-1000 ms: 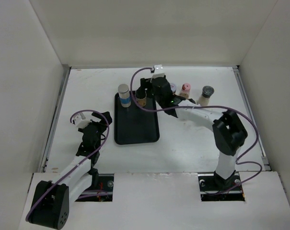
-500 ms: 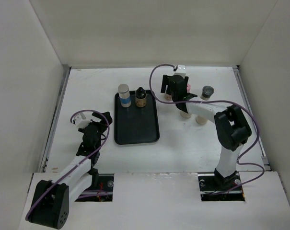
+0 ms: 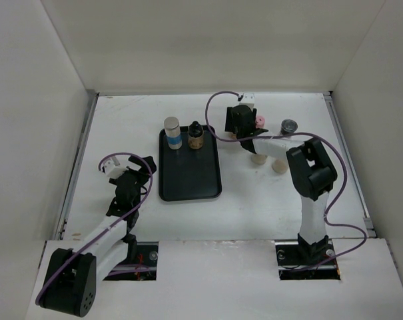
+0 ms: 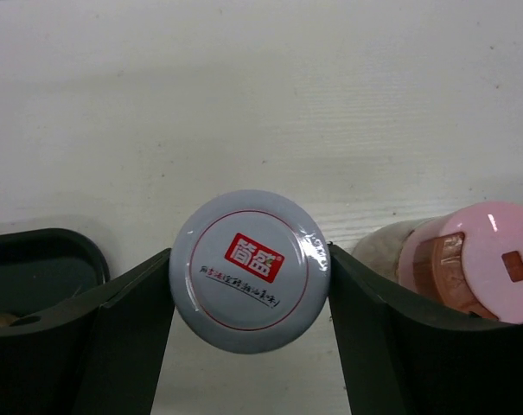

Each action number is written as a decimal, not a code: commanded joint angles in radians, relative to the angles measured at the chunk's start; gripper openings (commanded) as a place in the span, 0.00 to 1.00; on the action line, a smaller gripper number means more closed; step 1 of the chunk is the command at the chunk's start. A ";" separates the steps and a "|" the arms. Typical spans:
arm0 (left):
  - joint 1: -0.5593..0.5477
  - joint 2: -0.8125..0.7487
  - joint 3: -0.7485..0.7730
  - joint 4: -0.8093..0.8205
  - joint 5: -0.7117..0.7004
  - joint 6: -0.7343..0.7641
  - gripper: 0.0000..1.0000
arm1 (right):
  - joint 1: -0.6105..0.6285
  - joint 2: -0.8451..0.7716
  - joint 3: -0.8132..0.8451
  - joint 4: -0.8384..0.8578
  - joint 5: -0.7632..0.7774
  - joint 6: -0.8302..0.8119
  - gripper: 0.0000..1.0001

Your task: Organize the condiment bottles

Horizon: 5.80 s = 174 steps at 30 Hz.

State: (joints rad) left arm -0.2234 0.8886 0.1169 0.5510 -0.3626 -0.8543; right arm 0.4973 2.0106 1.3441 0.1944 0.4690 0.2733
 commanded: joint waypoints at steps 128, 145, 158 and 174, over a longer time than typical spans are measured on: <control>0.029 -0.076 -0.013 0.041 -0.006 -0.008 1.00 | 0.398 -0.029 0.098 0.065 -0.015 0.076 0.78; 0.019 -0.068 -0.008 0.044 -0.001 -0.011 1.00 | 0.084 -0.415 -0.272 0.083 0.000 0.102 0.26; 0.012 -0.060 -0.008 0.046 -0.015 -0.006 1.00 | -0.127 -0.181 -0.117 0.010 0.062 0.027 0.84; 0.012 -0.045 -0.007 0.066 -0.012 -0.005 1.00 | -0.060 -0.292 -0.181 0.092 0.045 0.000 0.39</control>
State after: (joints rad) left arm -0.2119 0.8539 0.0956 0.5587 -0.3664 -0.8707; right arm 0.3794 1.8511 1.1828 0.2111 0.5167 0.2787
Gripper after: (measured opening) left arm 0.997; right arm 0.572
